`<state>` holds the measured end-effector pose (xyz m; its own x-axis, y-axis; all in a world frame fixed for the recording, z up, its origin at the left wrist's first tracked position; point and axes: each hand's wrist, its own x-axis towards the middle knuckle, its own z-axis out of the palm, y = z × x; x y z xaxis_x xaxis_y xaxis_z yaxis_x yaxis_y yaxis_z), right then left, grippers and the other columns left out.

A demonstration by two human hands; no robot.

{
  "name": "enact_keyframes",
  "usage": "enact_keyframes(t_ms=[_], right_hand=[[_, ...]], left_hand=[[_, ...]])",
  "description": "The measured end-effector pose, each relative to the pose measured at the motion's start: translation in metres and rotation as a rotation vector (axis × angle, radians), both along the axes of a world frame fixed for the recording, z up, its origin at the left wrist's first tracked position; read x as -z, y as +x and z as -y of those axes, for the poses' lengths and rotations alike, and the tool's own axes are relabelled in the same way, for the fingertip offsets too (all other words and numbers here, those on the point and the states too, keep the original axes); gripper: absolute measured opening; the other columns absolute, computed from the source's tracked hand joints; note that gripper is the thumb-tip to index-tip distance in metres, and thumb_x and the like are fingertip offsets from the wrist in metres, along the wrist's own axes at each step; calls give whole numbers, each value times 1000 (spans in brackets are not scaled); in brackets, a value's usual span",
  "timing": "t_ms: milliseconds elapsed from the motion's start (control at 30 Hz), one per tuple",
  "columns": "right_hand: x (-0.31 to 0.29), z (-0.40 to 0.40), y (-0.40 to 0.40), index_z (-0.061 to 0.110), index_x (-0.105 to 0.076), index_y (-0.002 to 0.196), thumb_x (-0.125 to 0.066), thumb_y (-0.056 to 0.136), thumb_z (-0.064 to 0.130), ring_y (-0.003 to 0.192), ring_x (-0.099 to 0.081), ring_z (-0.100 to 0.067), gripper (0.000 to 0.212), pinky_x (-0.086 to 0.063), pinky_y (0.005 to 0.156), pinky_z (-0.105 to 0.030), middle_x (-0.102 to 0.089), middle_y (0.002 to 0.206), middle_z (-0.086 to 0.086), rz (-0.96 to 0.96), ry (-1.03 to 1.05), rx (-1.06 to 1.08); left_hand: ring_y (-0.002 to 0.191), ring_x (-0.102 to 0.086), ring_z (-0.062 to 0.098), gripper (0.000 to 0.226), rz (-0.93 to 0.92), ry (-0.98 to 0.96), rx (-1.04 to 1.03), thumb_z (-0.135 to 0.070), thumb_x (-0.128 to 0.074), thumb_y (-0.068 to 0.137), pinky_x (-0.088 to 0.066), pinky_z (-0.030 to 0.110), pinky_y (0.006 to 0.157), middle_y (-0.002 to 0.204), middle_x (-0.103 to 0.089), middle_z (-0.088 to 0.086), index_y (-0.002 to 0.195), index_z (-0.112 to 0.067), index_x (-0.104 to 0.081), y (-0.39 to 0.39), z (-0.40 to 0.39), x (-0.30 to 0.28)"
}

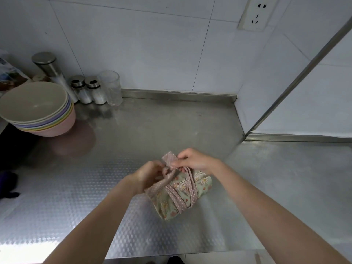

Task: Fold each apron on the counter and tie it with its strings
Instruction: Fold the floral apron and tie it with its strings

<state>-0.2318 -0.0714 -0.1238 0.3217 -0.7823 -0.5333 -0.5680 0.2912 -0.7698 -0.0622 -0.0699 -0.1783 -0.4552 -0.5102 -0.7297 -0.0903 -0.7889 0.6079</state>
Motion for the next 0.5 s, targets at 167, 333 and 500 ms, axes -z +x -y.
enact_keyframes(t_ms=[167,333,500], right_hand=[[7,-2,11,4,-72,99,-62,89,24,94,-56,-24,25,-41,85,-31,-57,103,-10,-408,-404,-297],[27,-27,17,14,-69,103,-51,95,27,81,-65,-24,24,-53,76,-40,-56,110,1,-519,-667,-178],[38,-35,10,14,-71,102,-55,92,20,83,-66,-26,20,-55,71,-44,-51,130,2,-483,-821,-82]], left_hand=[[48,-30,12,47,28,98,-12,-45,-29,93,-22,26,51,53,-41,0,62,-15,-47,-7,4,-1],[60,-50,15,47,90,95,35,-43,-29,98,-42,24,59,60,-59,3,76,-11,-55,-10,8,-5],[52,-57,14,30,52,94,2,-37,-54,86,-43,26,61,58,-61,2,68,-15,-63,-20,14,-14]])
